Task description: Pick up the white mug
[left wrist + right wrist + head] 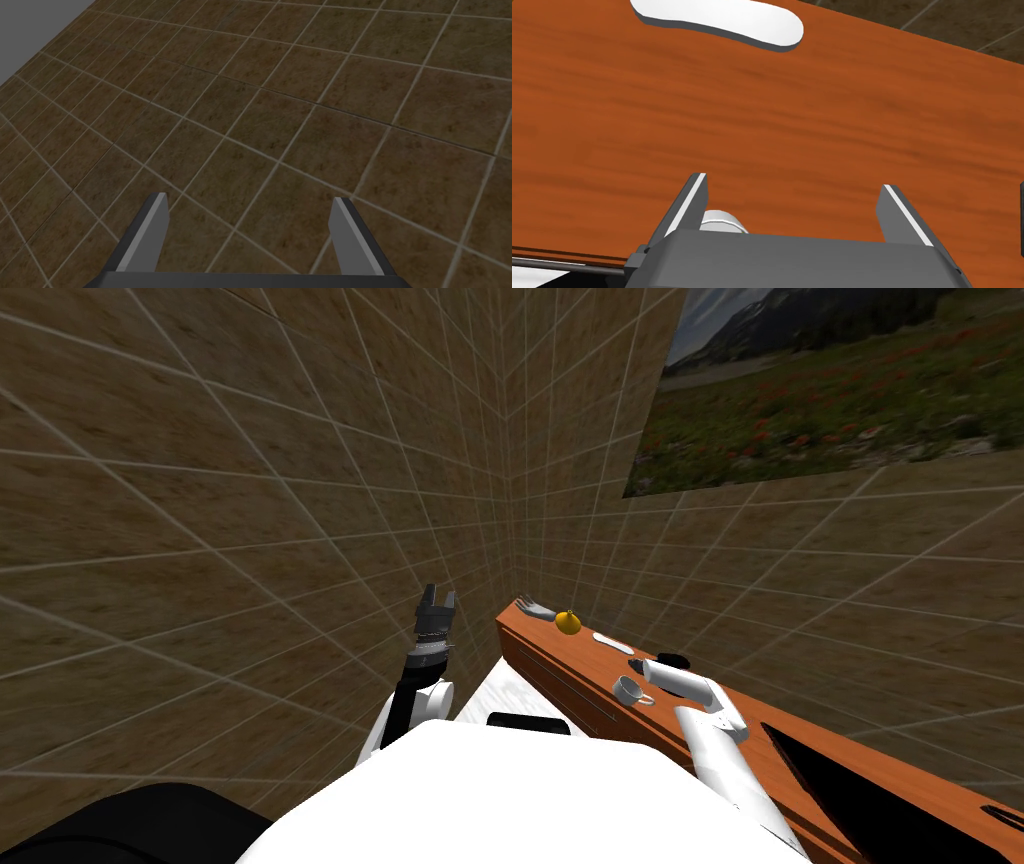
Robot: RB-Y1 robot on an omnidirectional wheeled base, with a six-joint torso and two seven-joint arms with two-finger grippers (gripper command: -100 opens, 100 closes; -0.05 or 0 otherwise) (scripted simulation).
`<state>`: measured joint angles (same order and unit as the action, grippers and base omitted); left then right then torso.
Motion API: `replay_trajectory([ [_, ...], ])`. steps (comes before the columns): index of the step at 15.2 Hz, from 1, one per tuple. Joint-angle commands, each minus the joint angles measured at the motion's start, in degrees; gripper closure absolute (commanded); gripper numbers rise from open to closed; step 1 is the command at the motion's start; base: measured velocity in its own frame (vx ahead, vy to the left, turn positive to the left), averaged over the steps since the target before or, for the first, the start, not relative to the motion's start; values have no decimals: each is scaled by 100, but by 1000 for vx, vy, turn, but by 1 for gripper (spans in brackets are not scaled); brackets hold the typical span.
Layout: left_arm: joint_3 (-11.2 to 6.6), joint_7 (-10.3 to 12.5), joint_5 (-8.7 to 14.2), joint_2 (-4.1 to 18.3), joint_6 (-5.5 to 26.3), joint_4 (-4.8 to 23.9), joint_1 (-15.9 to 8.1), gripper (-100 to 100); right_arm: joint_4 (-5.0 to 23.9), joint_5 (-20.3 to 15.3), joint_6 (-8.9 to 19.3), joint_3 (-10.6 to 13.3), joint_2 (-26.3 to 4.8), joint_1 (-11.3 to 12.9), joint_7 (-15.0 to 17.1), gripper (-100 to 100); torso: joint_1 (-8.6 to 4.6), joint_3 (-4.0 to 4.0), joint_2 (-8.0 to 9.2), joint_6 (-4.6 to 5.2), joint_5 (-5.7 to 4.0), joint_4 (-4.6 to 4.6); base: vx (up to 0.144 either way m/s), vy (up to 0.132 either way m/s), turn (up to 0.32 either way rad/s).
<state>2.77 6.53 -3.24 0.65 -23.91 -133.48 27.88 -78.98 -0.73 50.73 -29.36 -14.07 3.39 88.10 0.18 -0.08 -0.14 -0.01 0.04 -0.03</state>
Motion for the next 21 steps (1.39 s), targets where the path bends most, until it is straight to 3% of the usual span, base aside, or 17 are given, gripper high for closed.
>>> replay_trajectory([
  [1, 0, 0, 0, 0, 0, 0, 0, 0, 123, -2, 230, -68, 17, 70, 286, -100, 0, 0, 0, 0, 0, 0, 55, 35, 48],
  [2, 0, 0, 0, 0, 0, 0, 0, 0, 123, -2, 230, -68, 17, 70, 332, -100, 1, -2, -3, 0, 0, -1, 40, 26, 23],
  [3, 0, 0, 0, 0, 0, 0, 0, 0, 288, -21, 458, -156, 46, 174, 514, -100, -1, -1, 0, 1, 0, -1, 38, 30, 39],
  [5, 0, 0, 0, 0, 0, 0, 0, 0, 288, -21, 496, -156, 46, 174, 654, -100, -1, 0, 0, 1, 0, 0, 38, 27, 31],
  [6, 0, 0, 0, 0, 0, 0, 0, 0, 445, -39, 706, -240, 74, 270, 847, -100, -2, 1, 2, 2, 0, 0, 41, 26, 31],
  [8, 0, 0, 0, 0, 0, 0, 0, 0, 445, -39, 747, -240, 74, 270, 956, -100, -2, 0, 1, 1, 0, 0, 37, 21, 29],
  [11, 0, 0, 0, 0, 0, 0, 0, 0, 729, -73, 1198, -393, 124, 439, 1379, -100, -5, 1, 1, 1, -1, 0, 44, 18, 34],
  [13, 0, 0, 0, 0, 0, 0, 0, 0, 729, -73, 1198, -393, 124, 439, 1501, -100, -6, -1, -1, 1, -1, -1, 39, 12, 24],
  [16, 0, 0, 0, 0, 0, 0, 0, 0, 967, -105, 1571, -524, 162, 571, 1918, -100, -10, 2, 4, 2, -2, 0, 34, 5, 23],
  [21, -1, 0, 0, 0, 0, 0, 0, 0, 1153, -134, 1855, -630, 186, 663, 2298, -100, -19, 2, 4, 2, -3, 1, 35, -12, 18],
])
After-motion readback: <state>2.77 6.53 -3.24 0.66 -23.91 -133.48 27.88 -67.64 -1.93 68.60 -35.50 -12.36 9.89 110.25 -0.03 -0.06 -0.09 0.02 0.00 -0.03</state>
